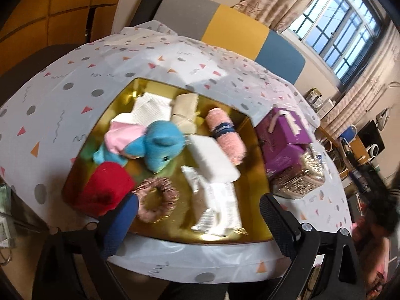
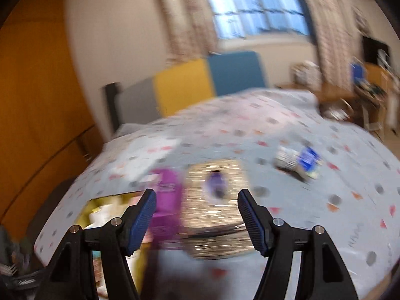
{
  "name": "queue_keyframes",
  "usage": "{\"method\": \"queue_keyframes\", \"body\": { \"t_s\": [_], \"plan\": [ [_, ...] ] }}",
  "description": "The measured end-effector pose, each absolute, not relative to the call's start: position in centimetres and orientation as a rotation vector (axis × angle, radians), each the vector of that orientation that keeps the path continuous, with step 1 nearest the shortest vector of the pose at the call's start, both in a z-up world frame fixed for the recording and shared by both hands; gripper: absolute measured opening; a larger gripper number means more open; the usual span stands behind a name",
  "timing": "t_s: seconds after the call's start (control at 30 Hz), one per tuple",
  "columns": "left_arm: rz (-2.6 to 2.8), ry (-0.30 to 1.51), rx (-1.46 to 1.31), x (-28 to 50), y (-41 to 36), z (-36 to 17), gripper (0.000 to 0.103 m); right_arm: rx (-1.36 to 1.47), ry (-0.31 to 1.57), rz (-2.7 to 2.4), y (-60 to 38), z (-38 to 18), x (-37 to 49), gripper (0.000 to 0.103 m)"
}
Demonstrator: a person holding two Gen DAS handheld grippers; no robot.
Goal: Organize soft objects
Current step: 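Move the right tool to the blue Tempo tissue pack and grasp it, then grasp the white knit glove with the left tool while the right tool holds the tissue pack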
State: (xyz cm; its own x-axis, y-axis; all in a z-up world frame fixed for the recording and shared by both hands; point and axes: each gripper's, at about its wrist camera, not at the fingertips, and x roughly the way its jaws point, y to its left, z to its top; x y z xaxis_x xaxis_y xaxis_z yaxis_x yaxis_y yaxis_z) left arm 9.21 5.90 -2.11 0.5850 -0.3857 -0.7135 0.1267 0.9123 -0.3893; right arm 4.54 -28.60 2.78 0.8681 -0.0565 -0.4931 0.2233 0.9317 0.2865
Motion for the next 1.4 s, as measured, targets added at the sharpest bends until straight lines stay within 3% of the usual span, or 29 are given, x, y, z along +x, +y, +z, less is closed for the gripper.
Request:
{"method": "queue_keyframes", "body": {
  "t_s": [0.37, 0.7, 0.73, 1.07, 1.4],
  "plan": [
    [-0.352, 0.852, -0.260, 10.3, 1.3, -0.1, 0.100, 0.816, 0.628, -0.470, -50.5, -5.3, 10.5, 0.068],
    [-0.373, 0.819, -0.193, 11.4, -2.1, 1.3, 0.100, 0.835, 0.746, -0.495, -55.7, -9.4, 19.5, 0.068],
    [-0.383, 0.819, -0.184, 11.5, -2.7, 1.5, 0.100, 0.823, 0.758, -0.499, -55.7, -9.6, 19.7, 0.063],
    [-0.553, 0.779, -0.093, 12.5, -10.7, 5.2, 0.100, 0.822, 0.694, -0.431, -56.2, -10.0, 14.7, 0.057],
    [-0.719, 0.842, 0.077, 18.0, -27.7, 9.1, 0.103, 0.480, 0.665, -0.592, -54.9, -9.5, 7.3, 0.058]
  ]
}}
